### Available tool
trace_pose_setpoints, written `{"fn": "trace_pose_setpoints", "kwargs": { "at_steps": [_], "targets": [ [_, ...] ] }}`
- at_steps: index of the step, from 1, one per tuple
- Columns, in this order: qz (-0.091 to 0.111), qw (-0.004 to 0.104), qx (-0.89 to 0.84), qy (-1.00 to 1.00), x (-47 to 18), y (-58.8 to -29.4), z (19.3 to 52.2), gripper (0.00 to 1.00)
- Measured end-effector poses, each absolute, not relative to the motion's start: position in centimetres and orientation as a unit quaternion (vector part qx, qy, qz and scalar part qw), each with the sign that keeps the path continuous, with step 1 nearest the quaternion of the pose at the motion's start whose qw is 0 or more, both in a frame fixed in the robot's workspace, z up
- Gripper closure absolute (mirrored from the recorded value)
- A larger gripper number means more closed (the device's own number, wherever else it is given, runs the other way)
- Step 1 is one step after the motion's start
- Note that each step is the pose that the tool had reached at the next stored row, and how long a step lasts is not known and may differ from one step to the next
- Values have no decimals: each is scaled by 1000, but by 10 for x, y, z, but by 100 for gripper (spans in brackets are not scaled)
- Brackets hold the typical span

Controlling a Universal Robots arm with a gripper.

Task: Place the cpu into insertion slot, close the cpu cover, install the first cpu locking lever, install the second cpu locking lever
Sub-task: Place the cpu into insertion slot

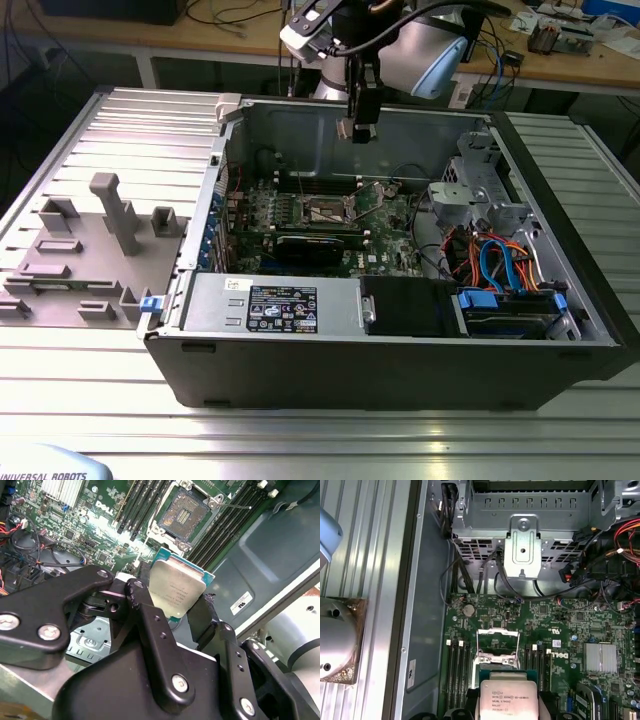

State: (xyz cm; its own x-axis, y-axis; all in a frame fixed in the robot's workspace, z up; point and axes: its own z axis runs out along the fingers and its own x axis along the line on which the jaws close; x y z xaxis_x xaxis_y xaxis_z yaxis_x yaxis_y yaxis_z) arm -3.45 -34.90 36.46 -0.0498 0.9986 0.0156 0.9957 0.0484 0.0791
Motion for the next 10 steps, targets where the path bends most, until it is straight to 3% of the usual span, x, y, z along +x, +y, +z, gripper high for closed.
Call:
{"fn": "trace_pose_setpoints", "kwargs": {
  "at_steps": [10],
  "targets": [
    [34,22,703,710,-38,-347,342,46]
  ]
}}
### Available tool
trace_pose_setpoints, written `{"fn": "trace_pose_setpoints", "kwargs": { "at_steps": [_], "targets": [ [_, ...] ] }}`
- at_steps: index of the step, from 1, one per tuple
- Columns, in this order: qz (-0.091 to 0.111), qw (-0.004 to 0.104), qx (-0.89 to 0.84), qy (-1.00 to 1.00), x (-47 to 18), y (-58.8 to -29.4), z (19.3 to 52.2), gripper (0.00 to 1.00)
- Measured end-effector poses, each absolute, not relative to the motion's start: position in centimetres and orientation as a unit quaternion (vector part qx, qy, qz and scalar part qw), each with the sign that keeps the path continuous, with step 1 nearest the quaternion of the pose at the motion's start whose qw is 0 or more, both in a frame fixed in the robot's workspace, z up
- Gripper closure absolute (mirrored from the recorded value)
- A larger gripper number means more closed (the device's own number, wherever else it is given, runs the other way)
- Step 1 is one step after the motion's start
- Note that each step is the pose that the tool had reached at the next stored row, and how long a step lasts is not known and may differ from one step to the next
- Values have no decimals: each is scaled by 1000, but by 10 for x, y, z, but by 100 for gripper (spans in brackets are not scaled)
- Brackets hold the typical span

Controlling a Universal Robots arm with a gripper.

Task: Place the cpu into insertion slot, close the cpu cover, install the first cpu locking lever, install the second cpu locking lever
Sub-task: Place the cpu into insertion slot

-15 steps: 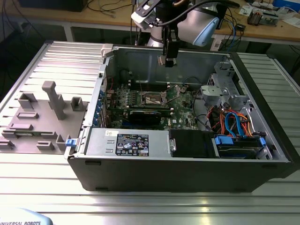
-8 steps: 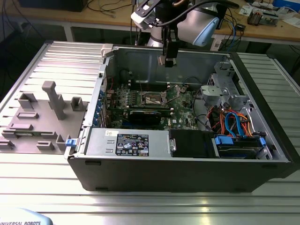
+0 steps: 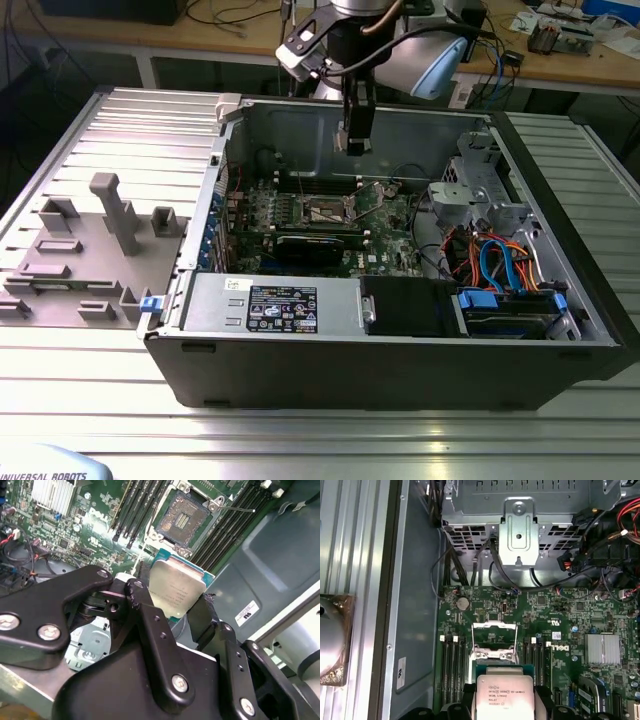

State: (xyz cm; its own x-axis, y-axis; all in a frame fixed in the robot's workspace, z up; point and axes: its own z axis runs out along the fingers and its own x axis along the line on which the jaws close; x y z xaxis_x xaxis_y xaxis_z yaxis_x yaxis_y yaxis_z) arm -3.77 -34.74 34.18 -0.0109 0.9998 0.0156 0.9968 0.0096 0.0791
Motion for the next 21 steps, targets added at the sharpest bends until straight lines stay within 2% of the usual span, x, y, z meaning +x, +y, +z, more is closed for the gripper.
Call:
{"fn": "trace_pose_setpoints", "kwargs": {
  "at_steps": [8,21],
  "targets": [
    [34,22,703,710,-38,-347,326,46],
    [34,22,703,710,-38,-347,323,46]
  ]
}}
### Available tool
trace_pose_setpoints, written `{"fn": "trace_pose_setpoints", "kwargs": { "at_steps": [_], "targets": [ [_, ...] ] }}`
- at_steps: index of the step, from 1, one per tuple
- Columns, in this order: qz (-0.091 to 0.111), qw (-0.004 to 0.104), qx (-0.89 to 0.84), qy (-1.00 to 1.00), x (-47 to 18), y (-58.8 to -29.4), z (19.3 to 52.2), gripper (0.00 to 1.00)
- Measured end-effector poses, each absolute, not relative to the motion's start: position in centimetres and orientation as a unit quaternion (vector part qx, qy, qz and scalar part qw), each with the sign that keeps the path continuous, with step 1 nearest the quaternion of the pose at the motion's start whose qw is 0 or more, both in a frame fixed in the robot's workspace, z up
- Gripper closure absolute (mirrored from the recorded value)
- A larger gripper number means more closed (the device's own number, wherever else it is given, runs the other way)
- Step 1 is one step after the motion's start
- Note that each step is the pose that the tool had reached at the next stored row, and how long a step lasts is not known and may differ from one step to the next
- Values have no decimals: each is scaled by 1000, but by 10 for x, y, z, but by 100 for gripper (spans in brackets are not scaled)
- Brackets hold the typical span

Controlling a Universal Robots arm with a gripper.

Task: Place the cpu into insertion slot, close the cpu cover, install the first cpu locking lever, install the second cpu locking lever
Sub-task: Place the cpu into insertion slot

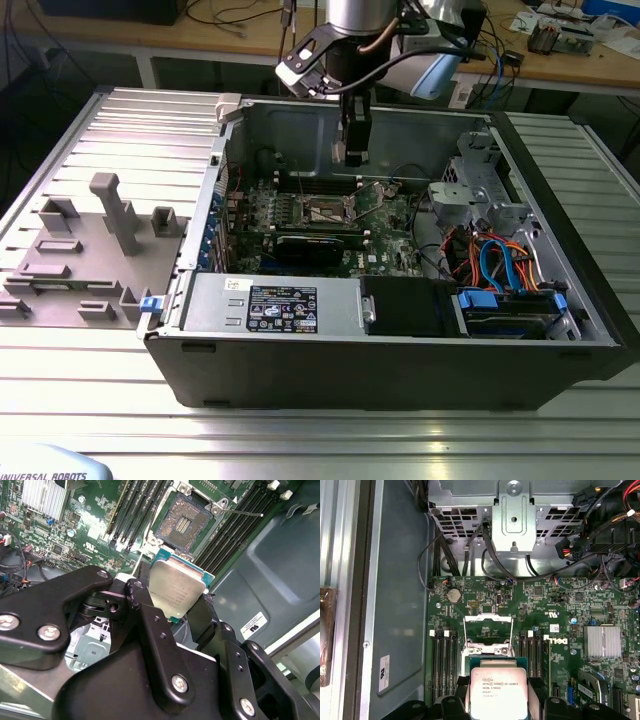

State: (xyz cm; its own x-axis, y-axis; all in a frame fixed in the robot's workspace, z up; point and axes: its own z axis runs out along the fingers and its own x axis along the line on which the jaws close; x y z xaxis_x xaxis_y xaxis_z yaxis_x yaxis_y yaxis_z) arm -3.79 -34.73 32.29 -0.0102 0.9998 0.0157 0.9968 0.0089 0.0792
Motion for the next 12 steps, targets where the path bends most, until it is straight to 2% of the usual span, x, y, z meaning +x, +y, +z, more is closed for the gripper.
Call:
{"fn": "trace_pose_setpoints", "kwargs": {
  "at_steps": [12],
  "targets": [
    [34,22,703,710,-38,-347,311,46]
  ]
}}
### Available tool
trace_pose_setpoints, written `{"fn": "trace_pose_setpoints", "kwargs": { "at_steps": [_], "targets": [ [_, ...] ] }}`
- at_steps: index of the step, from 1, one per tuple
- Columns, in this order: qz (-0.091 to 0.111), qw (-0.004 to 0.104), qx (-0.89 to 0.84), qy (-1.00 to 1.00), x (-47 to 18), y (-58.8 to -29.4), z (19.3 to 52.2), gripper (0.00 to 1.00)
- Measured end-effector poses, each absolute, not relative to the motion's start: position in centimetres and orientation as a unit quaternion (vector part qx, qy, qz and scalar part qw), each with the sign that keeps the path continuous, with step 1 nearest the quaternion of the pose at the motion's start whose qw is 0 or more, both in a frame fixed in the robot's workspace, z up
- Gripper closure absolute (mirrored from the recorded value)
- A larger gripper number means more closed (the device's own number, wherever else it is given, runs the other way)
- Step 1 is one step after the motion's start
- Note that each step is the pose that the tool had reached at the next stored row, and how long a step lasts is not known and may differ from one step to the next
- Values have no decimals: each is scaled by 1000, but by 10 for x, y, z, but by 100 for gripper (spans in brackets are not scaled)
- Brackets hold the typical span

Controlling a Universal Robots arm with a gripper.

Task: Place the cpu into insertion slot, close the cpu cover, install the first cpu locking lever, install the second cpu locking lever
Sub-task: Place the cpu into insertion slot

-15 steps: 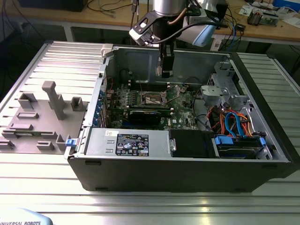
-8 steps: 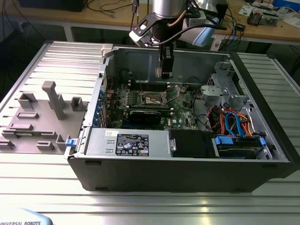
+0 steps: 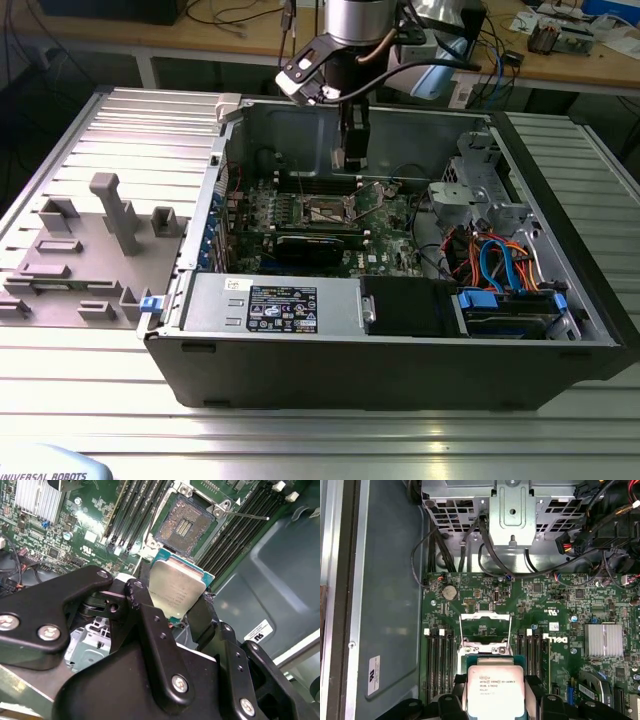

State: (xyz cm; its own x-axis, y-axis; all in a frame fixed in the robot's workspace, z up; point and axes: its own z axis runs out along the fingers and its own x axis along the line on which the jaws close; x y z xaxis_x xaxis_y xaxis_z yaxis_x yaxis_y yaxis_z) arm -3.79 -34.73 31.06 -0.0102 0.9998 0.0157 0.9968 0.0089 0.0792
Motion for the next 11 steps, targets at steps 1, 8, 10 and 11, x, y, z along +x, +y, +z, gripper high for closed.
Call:
{"fn": "trace_pose_setpoints", "kwargs": {
  "at_steps": [1,8,10,11],
  "targets": [
    [34,22,703,710,-38,-347,309,46],
    [34,22,703,710,-38,-347,296,46],
    [34,22,703,710,-39,-347,295,46],
    [34,22,703,710,-39,-347,295,46]
  ]
}}
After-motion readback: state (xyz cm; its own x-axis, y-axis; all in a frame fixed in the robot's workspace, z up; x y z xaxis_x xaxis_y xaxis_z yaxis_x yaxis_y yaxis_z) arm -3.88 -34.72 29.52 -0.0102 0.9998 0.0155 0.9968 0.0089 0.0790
